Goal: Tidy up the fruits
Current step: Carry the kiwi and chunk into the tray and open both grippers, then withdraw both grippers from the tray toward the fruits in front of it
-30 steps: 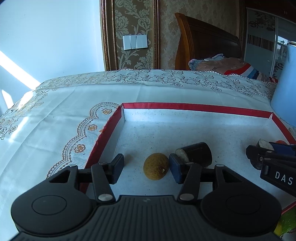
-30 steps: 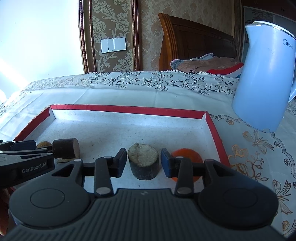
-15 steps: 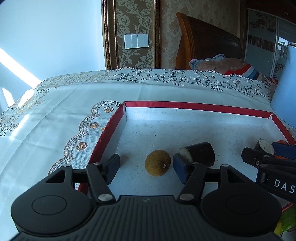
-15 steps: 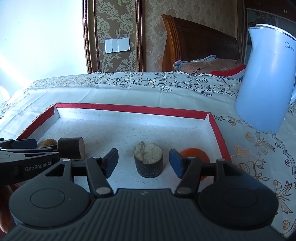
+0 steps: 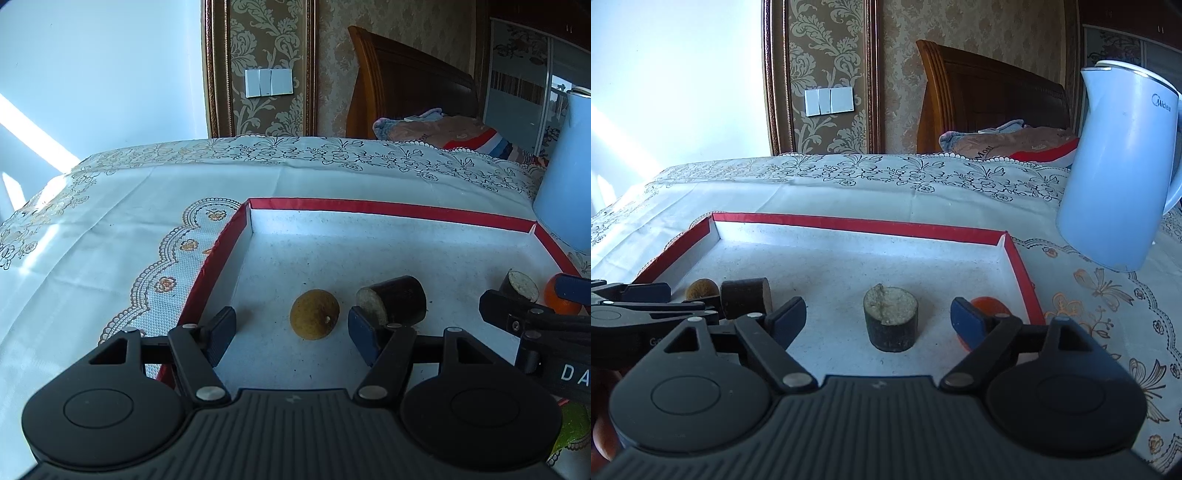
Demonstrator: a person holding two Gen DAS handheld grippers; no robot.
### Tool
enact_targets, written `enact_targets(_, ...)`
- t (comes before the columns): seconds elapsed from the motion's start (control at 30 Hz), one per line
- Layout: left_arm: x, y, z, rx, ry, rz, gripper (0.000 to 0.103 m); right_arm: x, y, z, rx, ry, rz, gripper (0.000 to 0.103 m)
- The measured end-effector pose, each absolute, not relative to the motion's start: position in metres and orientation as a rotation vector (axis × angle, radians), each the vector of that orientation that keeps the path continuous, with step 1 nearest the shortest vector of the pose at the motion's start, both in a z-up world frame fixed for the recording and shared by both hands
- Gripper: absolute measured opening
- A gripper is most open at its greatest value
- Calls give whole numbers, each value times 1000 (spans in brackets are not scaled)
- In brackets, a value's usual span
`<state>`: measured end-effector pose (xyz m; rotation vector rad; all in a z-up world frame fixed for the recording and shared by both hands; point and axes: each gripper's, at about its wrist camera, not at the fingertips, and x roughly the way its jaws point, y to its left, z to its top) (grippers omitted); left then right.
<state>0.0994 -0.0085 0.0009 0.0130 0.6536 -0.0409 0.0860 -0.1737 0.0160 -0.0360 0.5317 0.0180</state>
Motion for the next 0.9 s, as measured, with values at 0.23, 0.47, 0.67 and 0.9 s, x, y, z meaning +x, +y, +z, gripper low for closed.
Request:
enact_targets(0.23,94,-9,0,33,654,-34,67,79,-173,17,-50,509,4,99)
enact_targets(0.47,84,-6,2,32,641,-31,67,70,-174,18,-46,498,7,100)
enact_targets(0.67,76,-1,4,18,637,-39,67,65,-174,17,-41,498,6,102)
enact_targets(0.9,58,0,7,30,610,-45,67,59,-180,18,-19,500,8,103)
